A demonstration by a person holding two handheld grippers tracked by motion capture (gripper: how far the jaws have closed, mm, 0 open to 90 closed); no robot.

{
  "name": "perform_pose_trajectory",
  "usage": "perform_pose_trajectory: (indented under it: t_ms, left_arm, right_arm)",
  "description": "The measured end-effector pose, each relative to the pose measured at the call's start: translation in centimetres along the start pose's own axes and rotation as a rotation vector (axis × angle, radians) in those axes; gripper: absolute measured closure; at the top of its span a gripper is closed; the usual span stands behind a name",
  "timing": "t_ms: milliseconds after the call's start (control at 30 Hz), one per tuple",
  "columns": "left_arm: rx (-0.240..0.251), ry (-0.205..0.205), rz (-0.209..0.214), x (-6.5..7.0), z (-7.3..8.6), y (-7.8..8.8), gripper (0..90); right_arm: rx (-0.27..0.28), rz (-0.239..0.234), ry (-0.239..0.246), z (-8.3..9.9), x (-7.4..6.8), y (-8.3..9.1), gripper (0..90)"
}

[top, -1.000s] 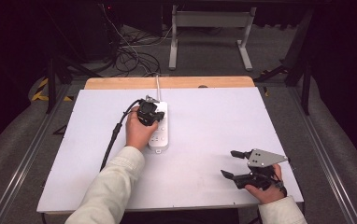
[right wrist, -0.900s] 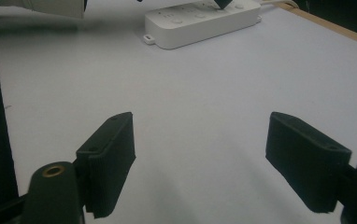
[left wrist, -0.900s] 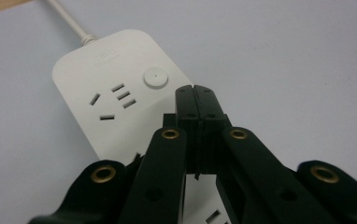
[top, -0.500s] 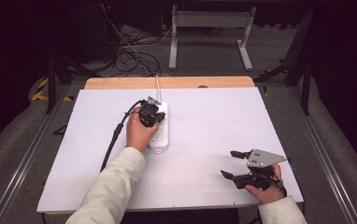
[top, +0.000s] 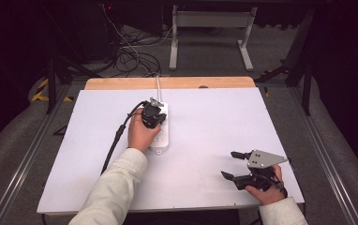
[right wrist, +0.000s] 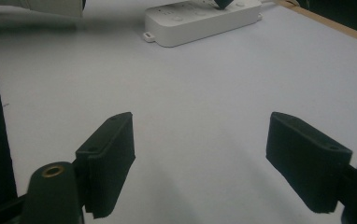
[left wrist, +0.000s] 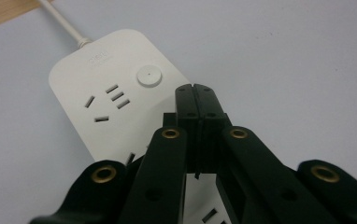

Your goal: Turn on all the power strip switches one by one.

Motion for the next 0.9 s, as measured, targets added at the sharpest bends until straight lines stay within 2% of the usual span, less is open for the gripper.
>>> perform_pose_trajectory:
  t_ms: [100,300,400,467,500,567,600,633,700,733,900]
  left_arm:
    - [-0.001,-0.002,0.0,0.0,0.0,0.0,90.0]
    - [-0.008,-0.022,-0.03,0.4,0.1,-0.1,90.0]
    - [-0.007,-0.023,-0.034,0.4,0.1,-0.1,90.0]
    - [-0.003,-0.019,-0.02,0.3,0.0,-0.2,90.0]
    - [-0.012,0.012,-0.006,0.1,-0.2,0.2,90.0]
    - [0.007,0.021,0.004,0.1,-0.7,0.6,90.0]
    - [0.026,0.029,0.022,0.1,-1.2,1.0,90.0]
    - [0.026,0.029,0.022,0.1,-1.2,1.0,90.0]
    - [0.048,0.028,0.03,0.3,-2.5,1.8,90.0]
    - [0.044,0.019,0.026,0.4,-2.8,1.9,90.0]
    - [0.046,0.013,0.019,0.7,-3.5,2.0,90.0]
  right_arm:
    - [-0.001,0.0,-0.001,0.0,0.0,0.0,24.4]
    - [-0.002,0.0,-0.001,0.0,0.0,0.0,24.4]
    - [-0.003,0.0,-0.001,0.0,0.0,0.0,24.4]
    - [0.0,0.003,-0.001,0.0,0.0,0.0,24.4]
    - [0.0,0.004,-0.001,0.0,0.0,0.0,24.4]
    - [0.002,0.004,-0.001,0.0,0.0,0.1,24.3]
    - [0.001,0.003,-0.003,0.0,0.0,0.1,24.4]
    - [0.002,0.005,-0.002,0.0,0.1,0.1,24.3]
    - [0.0,0.003,-0.005,0.0,0.1,0.0,24.2]
    - [-0.001,0.002,-0.004,0.0,0.1,0.0,24.2]
    - [0.005,0.002,-0.006,0.0,0.1,0.1,24.1]
Point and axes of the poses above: each handheld gripper's, and its own axes: y roughly backward along the jaws, z roughly out of its underside, x roughly to its right, the point moved 3 cm from there along -y, roughly forward along the jaws, and after that the axes turned 11 degrees about y, right-handed, at the moved point
